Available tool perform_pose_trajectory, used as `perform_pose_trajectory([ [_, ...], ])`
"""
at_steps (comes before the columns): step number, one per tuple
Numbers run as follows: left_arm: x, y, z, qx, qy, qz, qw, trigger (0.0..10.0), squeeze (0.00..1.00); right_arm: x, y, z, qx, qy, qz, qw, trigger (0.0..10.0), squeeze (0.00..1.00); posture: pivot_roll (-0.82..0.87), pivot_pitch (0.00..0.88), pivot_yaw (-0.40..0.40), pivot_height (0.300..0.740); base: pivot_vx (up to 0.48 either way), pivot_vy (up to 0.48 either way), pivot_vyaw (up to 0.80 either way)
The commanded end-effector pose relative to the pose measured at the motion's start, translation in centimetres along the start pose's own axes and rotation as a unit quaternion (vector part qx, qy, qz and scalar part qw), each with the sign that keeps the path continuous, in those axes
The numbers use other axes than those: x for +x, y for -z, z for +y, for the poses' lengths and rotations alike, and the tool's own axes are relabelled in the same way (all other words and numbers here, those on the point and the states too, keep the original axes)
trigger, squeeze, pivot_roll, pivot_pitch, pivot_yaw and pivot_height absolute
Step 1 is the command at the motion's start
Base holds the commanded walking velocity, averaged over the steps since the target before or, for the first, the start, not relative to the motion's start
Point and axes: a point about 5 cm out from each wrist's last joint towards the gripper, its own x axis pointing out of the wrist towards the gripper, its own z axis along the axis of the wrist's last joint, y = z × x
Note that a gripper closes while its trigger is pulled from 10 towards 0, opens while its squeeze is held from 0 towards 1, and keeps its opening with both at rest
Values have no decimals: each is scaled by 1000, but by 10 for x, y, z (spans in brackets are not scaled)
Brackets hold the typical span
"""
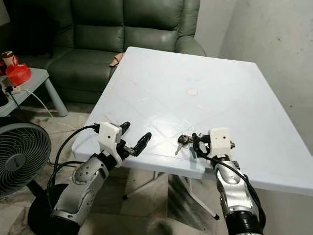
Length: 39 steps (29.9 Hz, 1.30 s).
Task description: Hang keys on a hook
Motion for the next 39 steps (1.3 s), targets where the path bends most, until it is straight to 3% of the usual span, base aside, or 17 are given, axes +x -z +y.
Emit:
perform_pose_trajectory([
  [1, 2, -3, -2, 7, 3, -2, 1000, 10000, 0, 1, -6, -4, 13, 8, -16, 1000, 10000, 0, 48, 0, -62, 732, 0, 0, 0],
  [7, 2, -4, -4, 7, 6, -3, 1000, 10000, 0, -5, -8, 3, 18, -37, -34, 999, 10000, 0, 45, 0, -63, 732, 0, 0, 0],
  [9, 3, -4, -5, 8, 8, -3, 1000, 10000, 0, -11, -3, 12, 18, -89, -25, 996, 10000, 0, 45, 0, -63, 732, 0, 0, 0],
  [21, 5, -4, -6, 13, 10, -5, 1000, 10000, 0, -18, 5, 25, -7, -132, -10, 991, 10000, 0, 42, 0, -61, 732, 0, 0, 0],
  [22, 5, -4, -6, 13, 10, -5, 1000, 10000, 0, -18, 5, 25, -8, -131, -10, 991, 4667, 0, 43, 0, -61, 732, 0, 0, 0],
  [23, 5, -4, -5, 14, 8, -5, 1000, 10000, 0, -18, 6, 25, -9, -128, -4, 992, 3569, 0, 43, 0, -61, 732, 0, 0, 0],
  [24, 5, -4, -5, 14, 8, -5, 1000, 10000, 0, -18, 6, 25, -9, -128, -4, 992, 3569, 0, 43, 0, -61, 732, 0, 0, 0],
  [25, 5, -4, -5, 14, 7, -6, 1000, 10000, 0, -18, 6, 25, -8, -127, -3, 992, 0, 0, 45, 0, -62, 732, 0, 0, 0],
  [31, 6, -5, -5, 17, 3, -6, 1000, 10000, 0, -17, 7, 28, -6, -127, 4, 992, 0, 0, 47, 0, -64, 732, 0, 0, 0],
  [32, 6, -5, -5, 18, 2, -7, 1000, 10000, 0, -18, 7, 31, -11, -138, 5, 990, 5333, 0, 47, 0, -65, 732, 0, 0, 0],
  [33, 6, -5, -5, 18, 0, -7, 1000, 10000, 0, -17, 7, 32, -10, -138, 7, 990, 10000, 0, 48, 0, -66, 732, 0, 0, 0],
  [39, 7, -6, -4, 21, -7, -8, 1000, 10000, 0, -14, 5, 38, 0, -133, 9, 991, 10000, 0, 50, 0, -67, 732, 0, 0, 0],
])
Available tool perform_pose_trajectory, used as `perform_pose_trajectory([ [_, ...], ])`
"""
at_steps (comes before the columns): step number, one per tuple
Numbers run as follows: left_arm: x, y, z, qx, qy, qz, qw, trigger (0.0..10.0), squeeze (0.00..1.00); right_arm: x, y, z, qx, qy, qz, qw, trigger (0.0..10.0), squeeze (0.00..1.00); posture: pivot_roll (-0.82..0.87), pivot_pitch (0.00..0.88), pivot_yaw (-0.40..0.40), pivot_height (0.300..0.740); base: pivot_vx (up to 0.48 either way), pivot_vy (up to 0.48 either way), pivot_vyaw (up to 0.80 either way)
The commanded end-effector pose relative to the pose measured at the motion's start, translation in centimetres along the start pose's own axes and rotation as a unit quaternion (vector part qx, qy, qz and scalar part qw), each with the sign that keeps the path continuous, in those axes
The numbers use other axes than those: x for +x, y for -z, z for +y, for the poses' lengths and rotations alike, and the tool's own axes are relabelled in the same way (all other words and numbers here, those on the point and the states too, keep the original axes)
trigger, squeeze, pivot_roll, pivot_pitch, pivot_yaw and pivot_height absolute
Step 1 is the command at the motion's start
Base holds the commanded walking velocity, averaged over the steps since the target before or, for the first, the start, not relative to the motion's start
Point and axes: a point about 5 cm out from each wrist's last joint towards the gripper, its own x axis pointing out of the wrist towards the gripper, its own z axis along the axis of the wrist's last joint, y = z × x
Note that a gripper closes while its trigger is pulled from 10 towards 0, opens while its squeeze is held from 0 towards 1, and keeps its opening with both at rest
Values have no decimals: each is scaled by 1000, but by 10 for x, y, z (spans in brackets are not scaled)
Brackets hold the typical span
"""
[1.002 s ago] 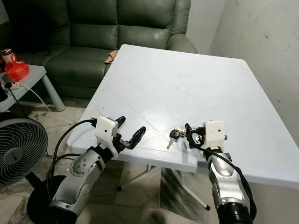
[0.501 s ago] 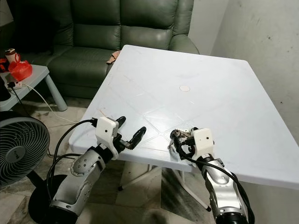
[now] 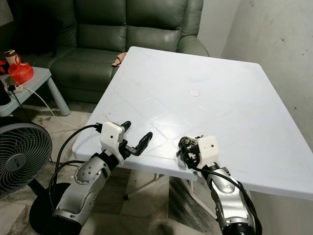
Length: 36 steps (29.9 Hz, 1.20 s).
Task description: Hang keys on a hook
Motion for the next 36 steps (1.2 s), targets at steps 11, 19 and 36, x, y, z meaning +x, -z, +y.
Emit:
perform_pose_trajectory([
  [11, 4, -4, 0, 13, -9, -8, 1000, 10000, 0, 10, -9, 5, 8, 11, -6, 1000, 157, 0, 57, 0, -69, 732, 0, 0, 0],
  [19, 4, -5, 1, 15, -14, -10, 1000, 10000, 0, 12, -8, 5, 3, 11, 9, 1000, 10000, 0, 60, 0, -71, 732, 0, 0, 0],
  [36, 5, -6, 2, 17, -22, -14, 1000, 10000, 0, 13, -4, 1, -3, 30, 25, 999, 1529, 0, 60, 0, -73, 732, 0, 0, 0],
])
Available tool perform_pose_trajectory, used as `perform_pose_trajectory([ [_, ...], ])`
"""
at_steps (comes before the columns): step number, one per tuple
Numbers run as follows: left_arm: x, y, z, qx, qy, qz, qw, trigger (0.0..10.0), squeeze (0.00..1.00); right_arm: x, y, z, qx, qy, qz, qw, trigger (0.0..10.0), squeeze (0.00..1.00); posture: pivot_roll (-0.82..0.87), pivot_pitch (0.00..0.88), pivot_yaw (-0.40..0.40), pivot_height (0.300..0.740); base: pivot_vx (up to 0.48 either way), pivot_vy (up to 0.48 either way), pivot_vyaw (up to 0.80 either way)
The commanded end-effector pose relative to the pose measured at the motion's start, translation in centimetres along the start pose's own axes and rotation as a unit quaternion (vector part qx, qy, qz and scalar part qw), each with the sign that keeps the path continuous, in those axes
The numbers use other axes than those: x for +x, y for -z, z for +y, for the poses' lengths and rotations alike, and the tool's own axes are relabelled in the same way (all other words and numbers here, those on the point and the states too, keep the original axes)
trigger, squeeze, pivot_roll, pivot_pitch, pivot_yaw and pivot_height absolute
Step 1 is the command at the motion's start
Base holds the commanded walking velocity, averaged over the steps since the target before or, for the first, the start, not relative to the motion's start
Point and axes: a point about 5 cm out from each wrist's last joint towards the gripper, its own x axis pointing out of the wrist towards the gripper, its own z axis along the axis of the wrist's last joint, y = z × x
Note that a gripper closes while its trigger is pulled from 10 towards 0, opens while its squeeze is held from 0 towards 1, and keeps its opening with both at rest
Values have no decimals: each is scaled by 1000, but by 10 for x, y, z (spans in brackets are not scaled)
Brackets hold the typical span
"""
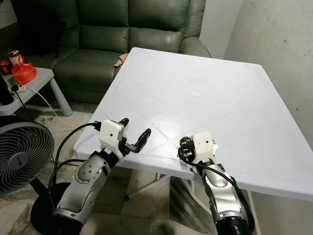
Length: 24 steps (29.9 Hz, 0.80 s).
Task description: Hang keys on a hook
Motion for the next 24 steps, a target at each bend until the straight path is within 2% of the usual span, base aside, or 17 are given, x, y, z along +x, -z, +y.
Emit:
perform_pose_trajectory([
  [1, 3, -2, 0, 3, -3, -3, 1000, 10000, 0, 2, -4, -4, -2, 8, -1, 1000, 1529, 0, 60, 0, -73, 732, 0, 0, 0],
  [2, 3, -2, 0, 3, -3, -3, 1000, 10000, 0, 2, -4, -4, -5, 8, -2, 1000, 0, 0, 60, 0, -73, 732, 0, 0, 0],
  [6, 4, -2, 0, 3, -4, -4, 1000, 10000, 0, 2, -3, -5, -5, 9, 0, 1000, 235, 0, 60, 0, -73, 732, 0, 0, 0],
  [16, 4, -2, 0, 3, -7, -5, 1000, 10000, 0, 3, -8, -9, 4, 23, -20, 1000, 0, 0, 60, 0, -75, 732, 0, 0, 0],
  [22, 6, -3, 2, 4, -10, -6, 1000, 10000, 0, 6, -24, -13, 53, 42, -58, 996, 0, 0, 58, 0, -71, 732, 0, 0, 0],
  [24, 9, -5, 6, 8, -17, -9, 1000, 10000, 0, 8, -37, -15, 85, 52, -82, 992, 0, 0, 55, 0, -69, 732, 0, 0, 0],
])
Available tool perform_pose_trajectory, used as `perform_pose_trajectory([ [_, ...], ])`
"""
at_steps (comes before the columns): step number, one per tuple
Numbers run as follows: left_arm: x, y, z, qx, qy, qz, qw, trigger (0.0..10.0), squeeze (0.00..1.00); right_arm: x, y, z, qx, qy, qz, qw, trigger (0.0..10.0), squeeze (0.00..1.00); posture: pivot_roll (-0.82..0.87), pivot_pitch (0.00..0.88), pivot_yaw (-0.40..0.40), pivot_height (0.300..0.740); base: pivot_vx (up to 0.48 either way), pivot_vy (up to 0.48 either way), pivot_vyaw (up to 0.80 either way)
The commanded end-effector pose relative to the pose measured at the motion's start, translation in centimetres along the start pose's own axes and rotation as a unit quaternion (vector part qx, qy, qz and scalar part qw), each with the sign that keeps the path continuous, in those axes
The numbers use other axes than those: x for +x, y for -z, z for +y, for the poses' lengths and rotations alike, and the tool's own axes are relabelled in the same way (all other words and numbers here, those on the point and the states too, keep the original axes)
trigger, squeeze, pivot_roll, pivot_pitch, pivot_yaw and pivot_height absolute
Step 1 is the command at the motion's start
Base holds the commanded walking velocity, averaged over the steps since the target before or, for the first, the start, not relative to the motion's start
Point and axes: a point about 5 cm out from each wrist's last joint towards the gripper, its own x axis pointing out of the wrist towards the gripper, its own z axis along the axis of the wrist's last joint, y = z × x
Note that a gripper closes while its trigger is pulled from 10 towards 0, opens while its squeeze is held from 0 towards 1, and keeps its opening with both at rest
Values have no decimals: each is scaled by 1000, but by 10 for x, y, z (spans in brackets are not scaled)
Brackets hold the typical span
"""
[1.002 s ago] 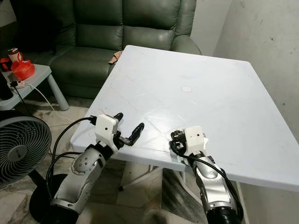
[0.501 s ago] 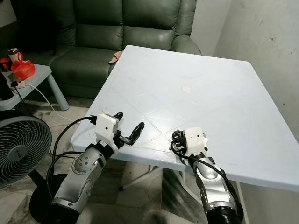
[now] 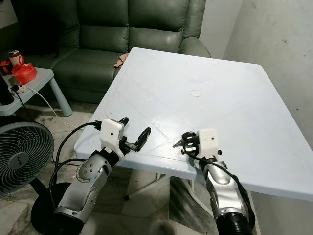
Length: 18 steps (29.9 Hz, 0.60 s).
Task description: Hang keys on a hook
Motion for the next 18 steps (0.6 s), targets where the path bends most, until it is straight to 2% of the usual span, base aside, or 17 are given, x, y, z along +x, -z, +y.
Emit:
perform_pose_trajectory([
  [1, 5, -6, 5, 9, -9, -8, 1000, 10000, 0, 6, -20, -1, 23, 10, -34, 999, 0, 0, 55, 0, -69, 732, 0, 0, 0],
  [11, 17, -23, 36, 16, -71, -33, 997, 10000, 0, 11, -44, -2, 89, 41, -80, 992, 0, 0, 48, 0, -68, 732, 0, 0, 0],
  [16, 23, -33, 52, -4, -103, -52, 993, 10000, 0, 13, -57, -4, 187, 66, -95, 975, 0, 0, 47, 0, -63, 732, 0, 0, 0],
  [18, 24, -35, 55, -18, -105, -57, 993, 10000, 0, 15, -57, -7, 281, 92, -79, 952, 0, 0, 39, 0, -60, 732, 0, 0, 0],
])
